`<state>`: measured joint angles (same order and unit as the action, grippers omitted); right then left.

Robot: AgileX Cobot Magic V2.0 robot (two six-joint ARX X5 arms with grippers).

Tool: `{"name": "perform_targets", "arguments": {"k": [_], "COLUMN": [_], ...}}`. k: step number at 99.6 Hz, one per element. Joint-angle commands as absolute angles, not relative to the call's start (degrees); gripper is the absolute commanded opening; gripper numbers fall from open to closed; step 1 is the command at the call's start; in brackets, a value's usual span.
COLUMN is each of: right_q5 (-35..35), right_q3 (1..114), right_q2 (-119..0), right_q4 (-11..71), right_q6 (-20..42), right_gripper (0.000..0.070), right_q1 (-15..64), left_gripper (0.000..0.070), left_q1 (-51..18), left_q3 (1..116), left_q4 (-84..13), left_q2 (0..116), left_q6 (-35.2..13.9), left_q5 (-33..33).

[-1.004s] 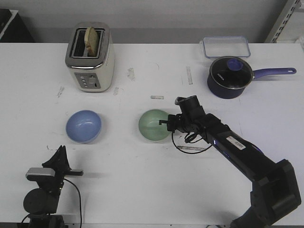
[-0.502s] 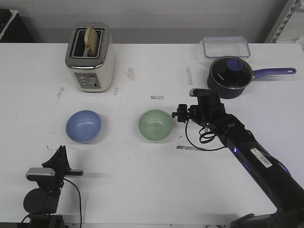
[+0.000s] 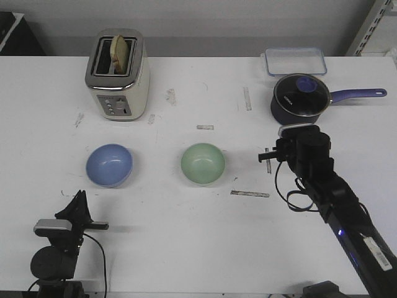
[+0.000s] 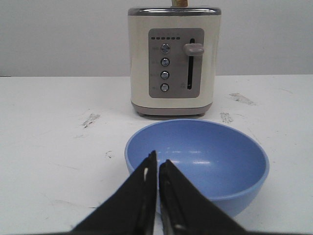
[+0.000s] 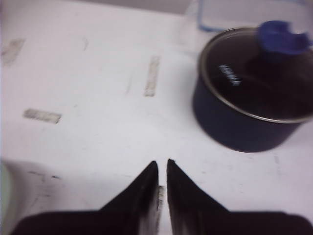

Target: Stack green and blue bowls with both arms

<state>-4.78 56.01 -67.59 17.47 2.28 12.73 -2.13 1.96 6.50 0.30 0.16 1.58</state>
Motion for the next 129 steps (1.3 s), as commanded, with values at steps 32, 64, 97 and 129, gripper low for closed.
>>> {"name": "perform_targets", "arguments": {"k": [32, 64, 97, 129], "right_q5": [-4.99, -4.99, -4.93, -4.95], "right_q3": [35.33, 25.06, 25.08, 25.10], "right_q2": [-49.39, -30.59, -17.91, -11.09], "right_q4": [5.02, 4.01, 1.39, -0.51], "right_q6": [1.41, 1.41, 1.43, 1.43], "right_gripper": [0.0009, 0.0009, 0.0009, 0.0009], "right_q1": [6.76, 6.42, 6.42, 6.42], "left_gripper": [0.0001, 0.0001, 0.0001, 0.0001], "left_q1": [-2.11, -2.11, -2.11, -2.11], "left_q3": [0.78, 0.78, 0.78, 0.78], "left_q4": [7.38, 7.38, 7.38, 7.38], "left_q2": [0.27, 0.27, 0.27, 0.27], "left_q6": [0.67, 0.67, 0.67, 0.67], "left_q5": [1.72, 1.72, 1.72, 1.72]}}
